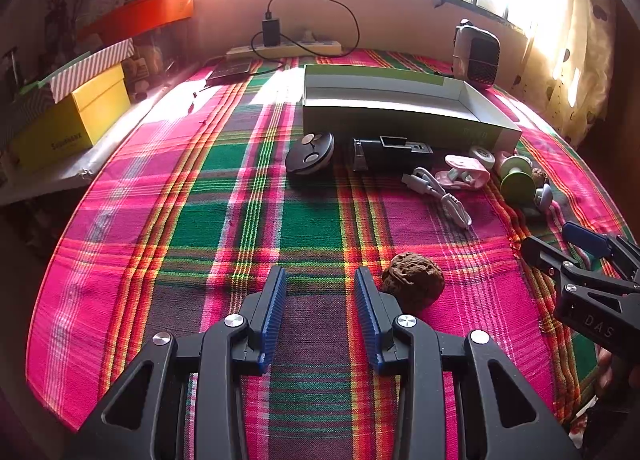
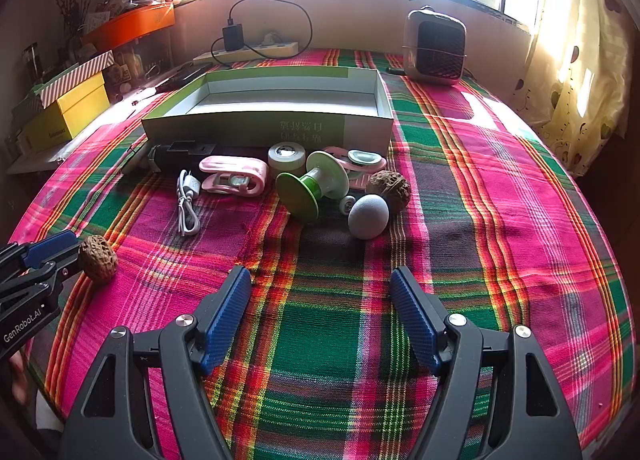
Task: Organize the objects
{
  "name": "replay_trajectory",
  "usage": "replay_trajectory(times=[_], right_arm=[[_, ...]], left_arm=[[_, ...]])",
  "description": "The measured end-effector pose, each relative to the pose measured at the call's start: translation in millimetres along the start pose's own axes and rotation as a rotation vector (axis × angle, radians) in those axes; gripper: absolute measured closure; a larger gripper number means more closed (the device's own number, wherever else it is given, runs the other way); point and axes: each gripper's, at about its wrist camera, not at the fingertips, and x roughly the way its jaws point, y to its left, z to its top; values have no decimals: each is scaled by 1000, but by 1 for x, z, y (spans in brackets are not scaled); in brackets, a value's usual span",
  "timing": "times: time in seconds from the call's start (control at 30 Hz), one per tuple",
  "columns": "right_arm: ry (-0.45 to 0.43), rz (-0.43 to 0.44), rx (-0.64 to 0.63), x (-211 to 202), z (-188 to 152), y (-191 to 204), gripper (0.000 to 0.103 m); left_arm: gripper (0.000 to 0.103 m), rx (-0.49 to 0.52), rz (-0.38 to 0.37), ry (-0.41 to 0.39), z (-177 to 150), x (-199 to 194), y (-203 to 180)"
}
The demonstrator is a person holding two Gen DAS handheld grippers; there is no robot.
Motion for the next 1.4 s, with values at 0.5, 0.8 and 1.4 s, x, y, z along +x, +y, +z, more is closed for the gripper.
replay_trajectory(times=[0.5, 0.8, 1.4], right_arm=[[-1, 1, 2, 1, 0, 1, 30], [-2, 0, 3, -1, 0, 2, 30], [-4, 0, 1, -1, 0, 3, 30]], left_arm=[[69, -36, -36, 0, 0, 0, 7], [69, -18, -25, 1, -2, -1, 2], [69, -5, -44, -4, -1, -3, 7]])
